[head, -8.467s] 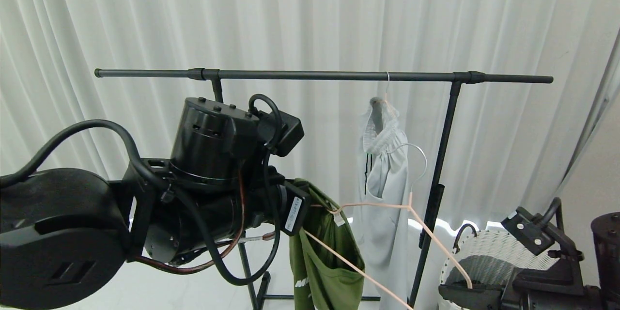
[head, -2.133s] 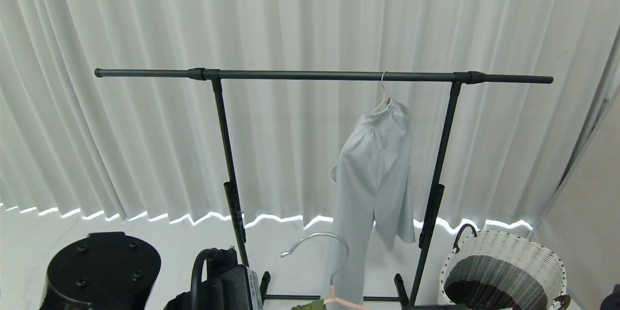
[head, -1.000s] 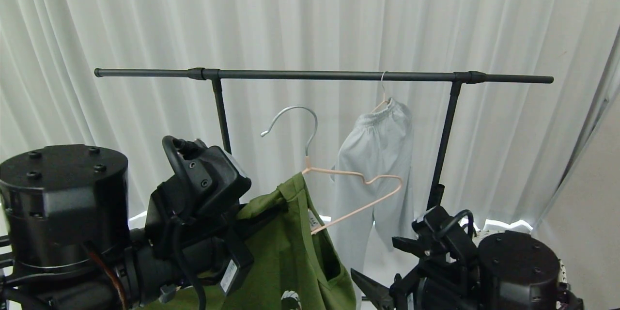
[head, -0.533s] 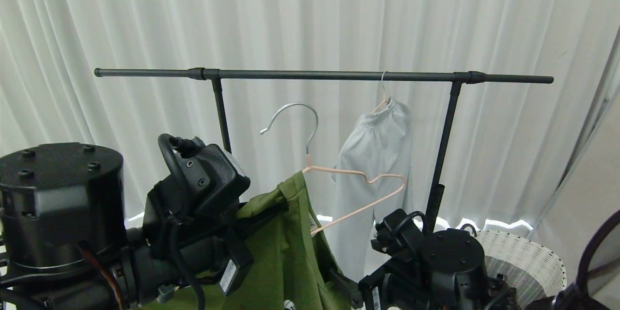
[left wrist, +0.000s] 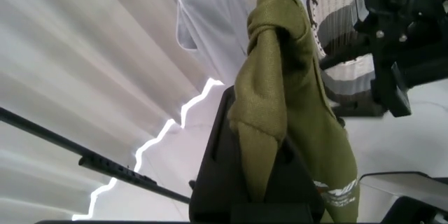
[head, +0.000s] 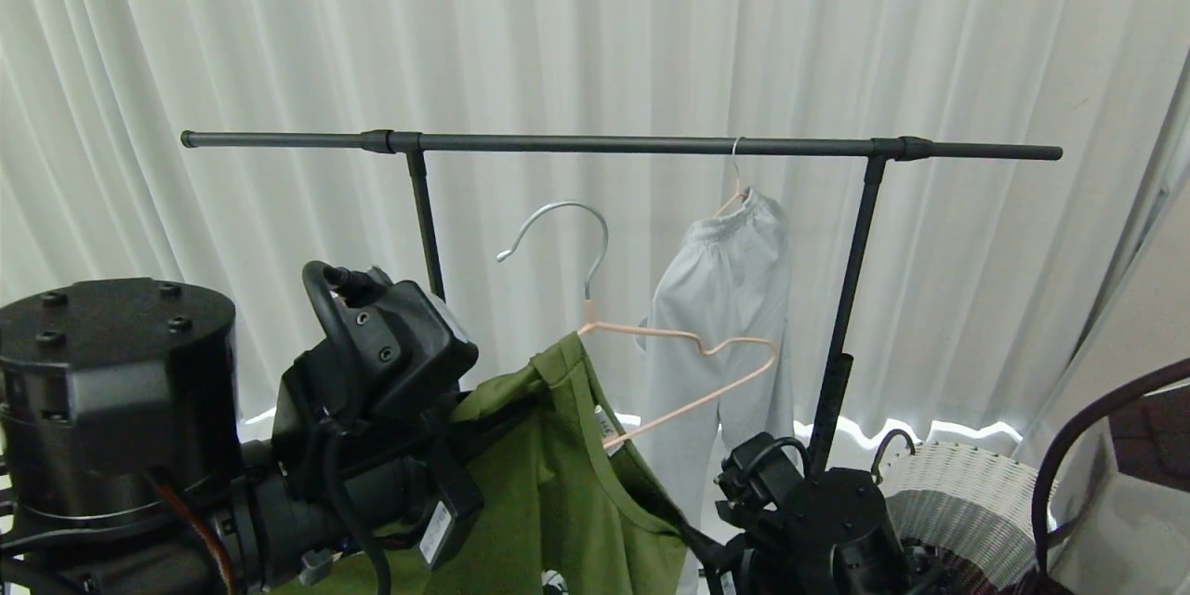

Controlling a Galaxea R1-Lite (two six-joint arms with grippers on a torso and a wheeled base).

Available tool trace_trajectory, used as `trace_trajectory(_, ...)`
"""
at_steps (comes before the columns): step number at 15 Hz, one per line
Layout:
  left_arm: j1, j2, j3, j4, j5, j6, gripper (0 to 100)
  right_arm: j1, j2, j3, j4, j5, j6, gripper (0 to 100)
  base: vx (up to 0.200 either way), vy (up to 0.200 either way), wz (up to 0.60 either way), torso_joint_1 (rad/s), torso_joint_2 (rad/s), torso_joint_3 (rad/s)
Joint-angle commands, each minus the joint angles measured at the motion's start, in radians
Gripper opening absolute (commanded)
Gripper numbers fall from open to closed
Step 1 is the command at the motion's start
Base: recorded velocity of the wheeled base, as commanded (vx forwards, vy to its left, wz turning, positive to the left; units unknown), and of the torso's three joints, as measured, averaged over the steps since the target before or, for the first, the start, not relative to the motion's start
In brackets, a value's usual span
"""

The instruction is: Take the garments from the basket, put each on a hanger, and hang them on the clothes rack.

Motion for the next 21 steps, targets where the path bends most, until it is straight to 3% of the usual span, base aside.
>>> trace_trajectory(1,0.004,-0.004,0.014,-0.001,0.002,0.001,0,-0.049,-0.018,0.018,-0.001,-0.002,-0.004,0,0.000,0.000,0.00,0.000,0.00,0.000)
trace_trajectory(6,0.018,-0.037,0.088,-0.001,0.002,0.004,0,-0.271,-0.120,0.059,-0.001,0.009,-0.050,0,0.000,0.000,0.00,0.000,0.00,0.000)
trace_trajectory(9,0.015,-0.053,0.138,-0.001,0.002,0.004,0,-0.308,-0.169,0.058,0.001,0.019,-0.056,0,0.000,0.000,0.00,0.000,0.00,0.000)
trace_trajectory(13,0.016,-0.042,0.187,0.001,0.002,0.007,0,-0.302,-0.264,0.059,0.022,0.025,-0.058,0,0.000,0.000,0.00,0.000,0.00,0.000)
trace_trajectory(15,0.027,-0.016,0.192,0.001,0.005,0.007,0,-0.291,-0.356,0.056,0.099,0.081,-0.058,0,0.000,0.000,0.00,0.000,0.00,0.000)
trace_trajectory(19,0.029,0.002,0.163,-0.019,0.028,-0.006,0,-0.182,-0.529,0.053,0.285,0.153,-0.058,0,0.000,0.000,0.00,0.000,0.00,0.000)
trace_trajectory(21,0.027,0.001,0.164,-0.056,0.023,-0.006,0,-0.138,-0.529,0.053,0.291,0.154,-0.059,0,0.000,0.000,0.00,0.000,0.00,0.000)
